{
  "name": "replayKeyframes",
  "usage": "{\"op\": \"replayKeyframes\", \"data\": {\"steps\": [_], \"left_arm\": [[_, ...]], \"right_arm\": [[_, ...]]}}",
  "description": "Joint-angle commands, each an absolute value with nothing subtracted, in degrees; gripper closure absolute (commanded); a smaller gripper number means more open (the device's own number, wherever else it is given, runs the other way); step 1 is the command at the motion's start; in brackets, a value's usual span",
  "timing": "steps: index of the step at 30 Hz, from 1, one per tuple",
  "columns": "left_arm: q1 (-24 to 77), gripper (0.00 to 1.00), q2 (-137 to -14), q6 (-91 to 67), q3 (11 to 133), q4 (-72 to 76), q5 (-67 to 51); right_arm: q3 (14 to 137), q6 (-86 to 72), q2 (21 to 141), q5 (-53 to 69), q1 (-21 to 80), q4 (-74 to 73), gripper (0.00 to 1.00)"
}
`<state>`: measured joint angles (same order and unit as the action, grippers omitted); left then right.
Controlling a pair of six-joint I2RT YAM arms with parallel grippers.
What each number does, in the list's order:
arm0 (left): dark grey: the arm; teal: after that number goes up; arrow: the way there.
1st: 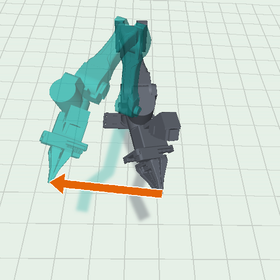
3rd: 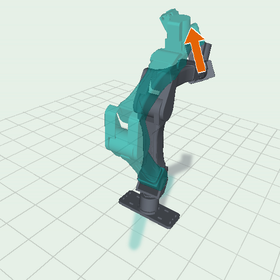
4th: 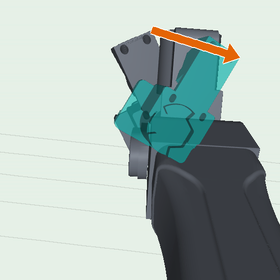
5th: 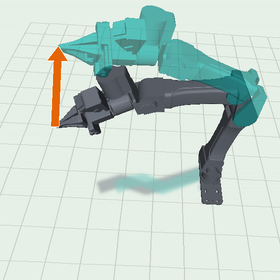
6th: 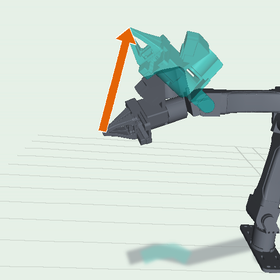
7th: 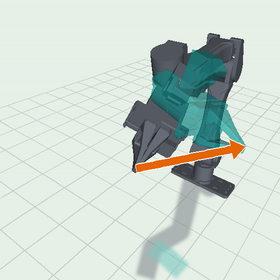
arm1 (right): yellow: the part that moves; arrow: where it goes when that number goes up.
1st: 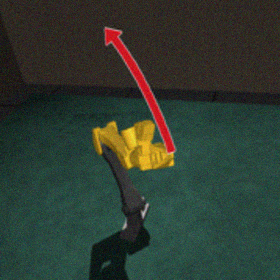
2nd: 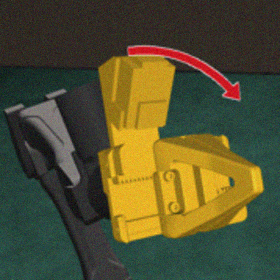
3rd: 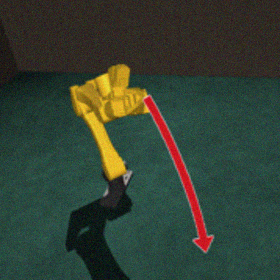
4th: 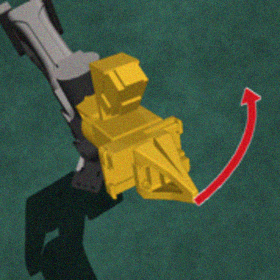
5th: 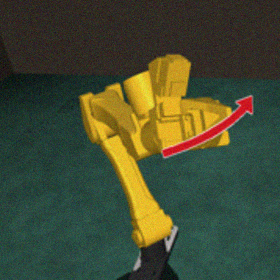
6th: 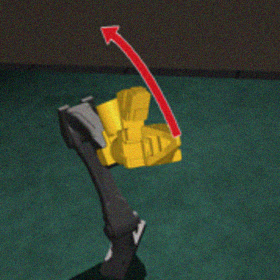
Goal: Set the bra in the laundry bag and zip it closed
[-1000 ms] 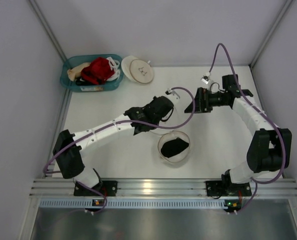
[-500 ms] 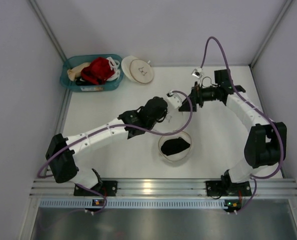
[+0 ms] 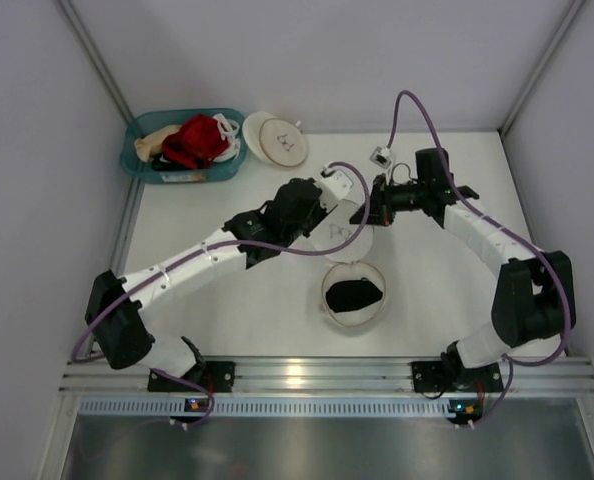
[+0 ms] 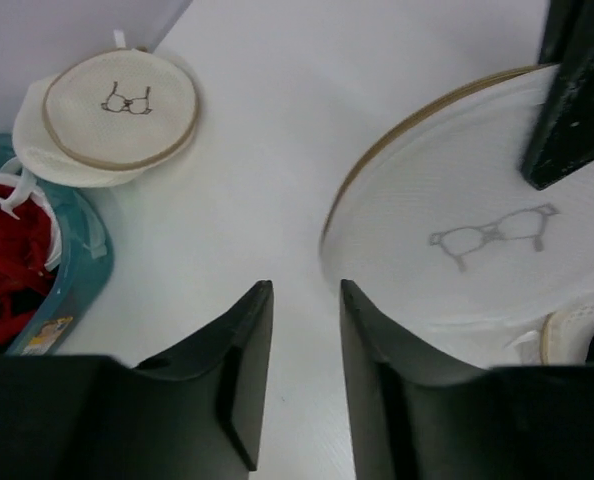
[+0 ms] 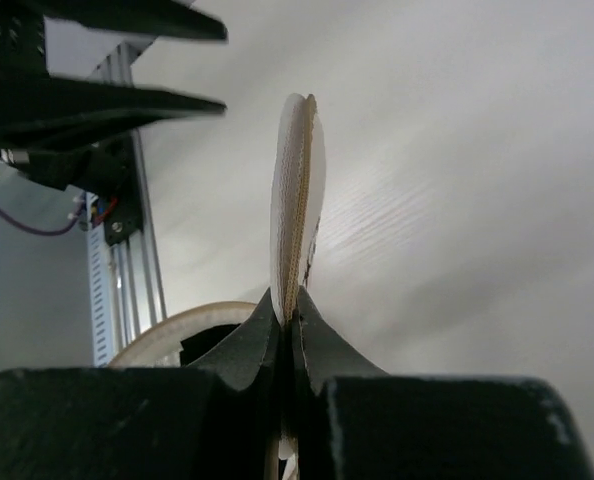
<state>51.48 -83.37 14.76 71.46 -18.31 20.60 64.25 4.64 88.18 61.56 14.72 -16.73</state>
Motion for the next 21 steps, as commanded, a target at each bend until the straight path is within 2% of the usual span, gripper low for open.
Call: {"op": "replayKeyframes", "data": {"steps": [1,2,3,10,13,21], "left_arm": [[46.68,0.57,-80.07,8.19,77.51,-19.94,18.81],[45.54,0.49,-80.07,5.91,78.48,-21.00,18.20],[42.92,0.46,-80.24,4.76,80.05,-22.92,17.06],[33.49,0.40,-81.83,-1.65,83.32,-29.53,14.60],[31.47,0.38,-81.91,-3.51,82.97,-31.28,13.28],[29.62,0.37,-81.65,-7.20,80.25,-31.47,7.48]], "right_arm": [[62.76,0.81,81.32,54.60,12.14,-5.49,1.00],[61.36,0.36,80.34,52.06,11.69,-3.97,1.00],[60.74,0.35,78.33,48.46,11.25,-2.04,1.00],[55.73,3.05,69.46,32.79,9.05,5.27,1.00],[52.65,7.88,64.80,33.13,9.23,5.02,1.00],[45.97,27.23,56.70,40.51,10.11,-11.74,1.00]]}}
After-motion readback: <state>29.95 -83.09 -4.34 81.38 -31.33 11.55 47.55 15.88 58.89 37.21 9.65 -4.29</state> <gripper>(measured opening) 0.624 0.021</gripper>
